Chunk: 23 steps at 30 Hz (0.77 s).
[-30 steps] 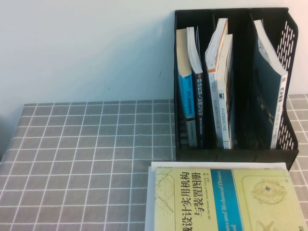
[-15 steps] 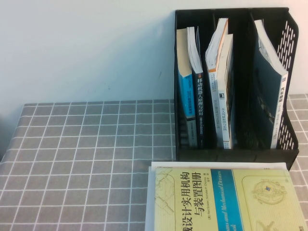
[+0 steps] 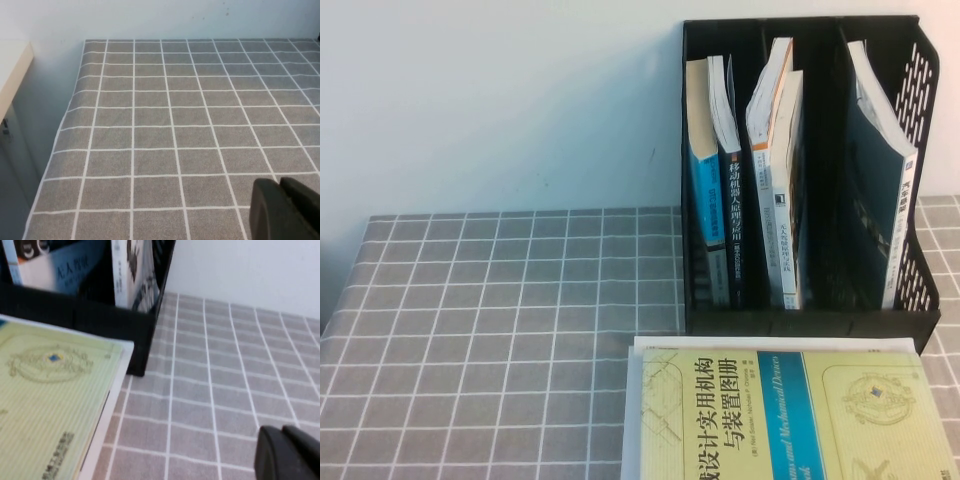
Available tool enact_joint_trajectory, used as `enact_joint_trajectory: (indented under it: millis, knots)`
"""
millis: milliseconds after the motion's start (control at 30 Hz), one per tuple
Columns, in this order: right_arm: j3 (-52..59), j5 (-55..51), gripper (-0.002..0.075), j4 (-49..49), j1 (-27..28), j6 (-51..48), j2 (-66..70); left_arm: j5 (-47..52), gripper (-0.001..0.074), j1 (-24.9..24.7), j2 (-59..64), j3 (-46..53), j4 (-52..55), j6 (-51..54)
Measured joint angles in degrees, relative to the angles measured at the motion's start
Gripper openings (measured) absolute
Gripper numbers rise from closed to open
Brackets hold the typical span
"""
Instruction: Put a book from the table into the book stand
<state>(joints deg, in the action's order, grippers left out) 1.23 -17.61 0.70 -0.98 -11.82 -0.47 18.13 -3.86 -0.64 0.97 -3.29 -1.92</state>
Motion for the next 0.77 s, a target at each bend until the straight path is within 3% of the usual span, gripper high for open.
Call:
enact_joint_trajectory:
  millis: [767]
  knots:
    - [0.05, -3.09, -0.0003, -0.12, 0.82, 0.52, -0.26, 0.00, 0.0001, 0.00, -0.10, 0.00, 0.00, 0.00]
